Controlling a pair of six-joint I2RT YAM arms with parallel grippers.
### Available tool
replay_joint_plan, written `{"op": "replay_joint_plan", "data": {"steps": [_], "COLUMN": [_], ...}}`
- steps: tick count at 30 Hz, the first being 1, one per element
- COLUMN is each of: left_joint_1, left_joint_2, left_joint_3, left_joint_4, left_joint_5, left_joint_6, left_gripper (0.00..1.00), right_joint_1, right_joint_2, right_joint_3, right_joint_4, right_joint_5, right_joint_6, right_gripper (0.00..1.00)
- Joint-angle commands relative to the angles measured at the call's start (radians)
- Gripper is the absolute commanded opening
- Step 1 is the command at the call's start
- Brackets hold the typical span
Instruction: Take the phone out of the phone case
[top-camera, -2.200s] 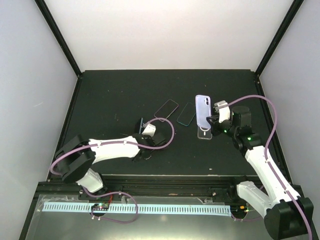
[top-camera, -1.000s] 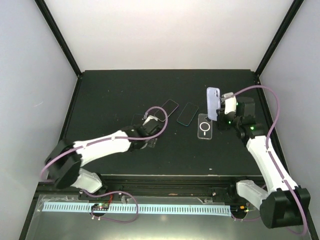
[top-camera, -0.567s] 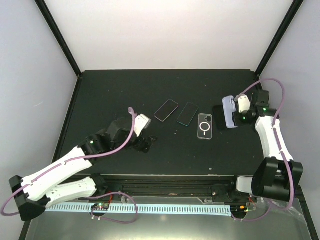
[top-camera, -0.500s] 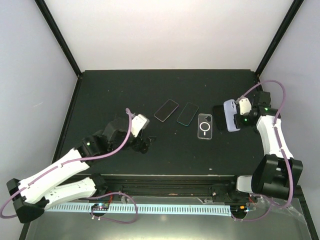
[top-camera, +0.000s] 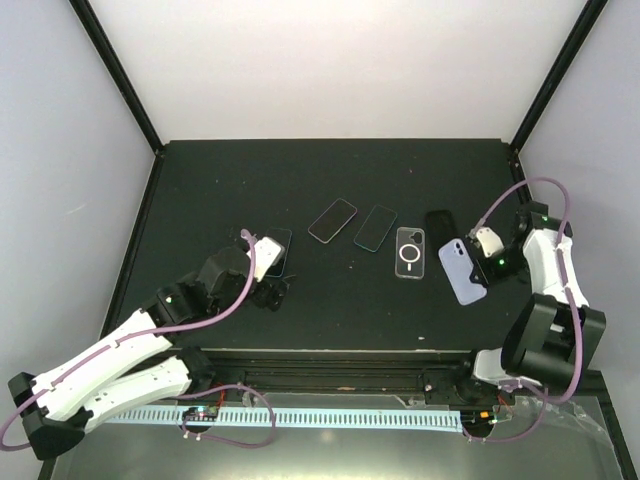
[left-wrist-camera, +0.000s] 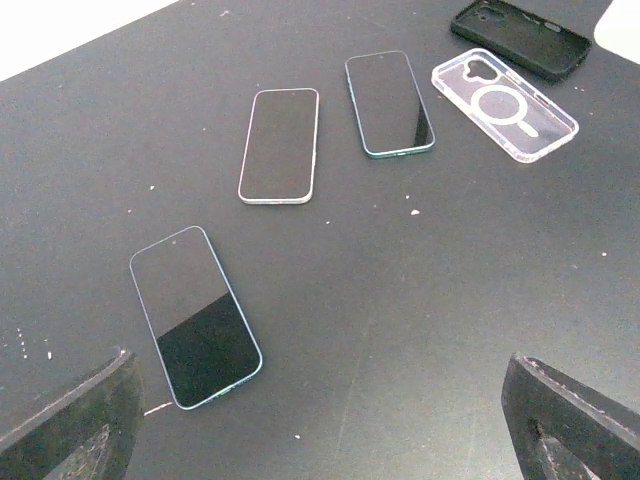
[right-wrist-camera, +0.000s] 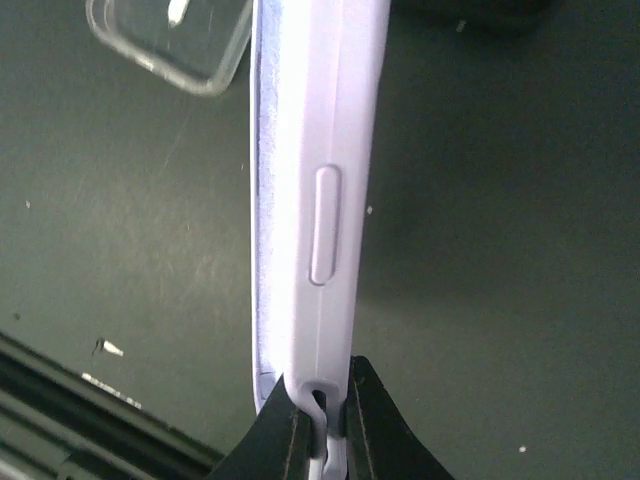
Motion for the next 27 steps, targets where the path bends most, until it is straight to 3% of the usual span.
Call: {"op": "replay_joint_plan", "data": {"steps": [1,7,13,21,27], "left_joint_1": [0.024,0.045,0.052,0.060,0.073], "left_joint_2": [0.005,0.006,0.007,0.012,0.021], "left_joint_3": [0.016,0.011,0.008,0.007,0.006], "left_joint_4": [0.022,0.023,0.021,0.020,0.021], "left_joint_5": [0.022,0.030,0.024,0.011,0.007], "left_joint_6": [0.009,0.005,-0.001,-0.003,-0.006], "left_gripper": [0.99,0.99,0.99,0.99,0.99], "right_joint_1": [-0.040,-0.096,-0.118,-0.126,-0.127], "right_joint_2": [0.068,0.223,0.316,0.304,0.223], "right_joint_3": [-0.014,0.021,0.019,-0.001,-0.010], "right_joint_4": [-0.098,-0.115,-0.042,0.029,0.046], "right_joint_5": [-0.024,-0.112,-0.096,-0.046,0.017], "right_joint_6": [-0.093,-0.064,-0.010,0.005,-0.030], "right_gripper": [0.01,0.01,0.02,0.28,0.36]}}
